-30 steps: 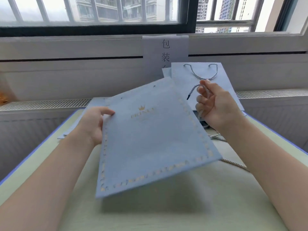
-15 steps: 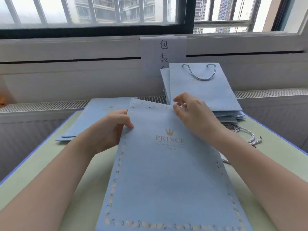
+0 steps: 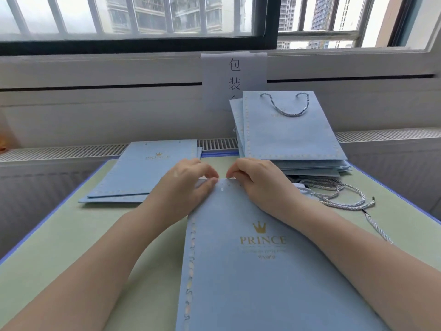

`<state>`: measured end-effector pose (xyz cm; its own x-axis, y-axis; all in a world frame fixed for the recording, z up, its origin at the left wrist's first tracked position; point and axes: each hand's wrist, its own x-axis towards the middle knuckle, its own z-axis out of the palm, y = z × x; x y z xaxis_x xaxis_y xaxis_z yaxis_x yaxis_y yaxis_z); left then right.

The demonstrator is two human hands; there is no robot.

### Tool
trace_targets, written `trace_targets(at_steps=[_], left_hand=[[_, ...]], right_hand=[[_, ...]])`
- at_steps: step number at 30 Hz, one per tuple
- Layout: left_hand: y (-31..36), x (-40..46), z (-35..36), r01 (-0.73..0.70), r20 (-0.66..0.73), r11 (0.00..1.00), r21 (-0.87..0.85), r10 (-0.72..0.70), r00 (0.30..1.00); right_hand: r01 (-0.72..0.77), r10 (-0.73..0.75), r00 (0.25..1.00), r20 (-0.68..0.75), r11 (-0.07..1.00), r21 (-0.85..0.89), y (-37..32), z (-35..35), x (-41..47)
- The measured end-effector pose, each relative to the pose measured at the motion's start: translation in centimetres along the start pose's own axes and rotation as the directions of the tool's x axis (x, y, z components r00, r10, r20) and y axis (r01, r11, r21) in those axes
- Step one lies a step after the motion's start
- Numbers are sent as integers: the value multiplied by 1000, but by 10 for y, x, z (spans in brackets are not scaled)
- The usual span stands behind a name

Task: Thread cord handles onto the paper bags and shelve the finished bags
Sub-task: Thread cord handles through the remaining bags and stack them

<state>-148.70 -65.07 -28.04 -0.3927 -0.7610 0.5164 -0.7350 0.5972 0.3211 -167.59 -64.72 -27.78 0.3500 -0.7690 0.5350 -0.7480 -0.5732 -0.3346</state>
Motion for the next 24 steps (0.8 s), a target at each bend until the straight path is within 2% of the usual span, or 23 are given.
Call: trace_targets(at_steps=[2,5,8,10,13,17,21,24], left_hand=[[4,-1,4,9,56,999,49,-12,998],[11,-2,10,70,106,997,-46,-65,992],[16,-1,11,149,16,964,-221,-149,989],[17,-1,9,127,-15,956,-263,-135,991],[19,-2,7,102,22,935,-339,-100,995],[22,-2,7,102,35,900,-425,-97,995],[20,0,7,126,50,872,-474,-116,992],[23,-1,7,199,104,788,-583,-171,980]], right_hand=[[38,-37,998,-60,999,20,0,1,-1],[125,-113,984,-140,989,79,-7,0,-3],[227,-205,965,-165,965,131,-16,0,-5],[258,-231,959,-167,951,169,-20,0,-5],[234,-188,960,-209,947,222,-20,-2,-5],[103,-28,954,-299,966,237,-9,-4,-2],[86,-37,956,-290,983,159,-5,0,0],[156,-140,977,-158,984,90,-8,8,-1]])
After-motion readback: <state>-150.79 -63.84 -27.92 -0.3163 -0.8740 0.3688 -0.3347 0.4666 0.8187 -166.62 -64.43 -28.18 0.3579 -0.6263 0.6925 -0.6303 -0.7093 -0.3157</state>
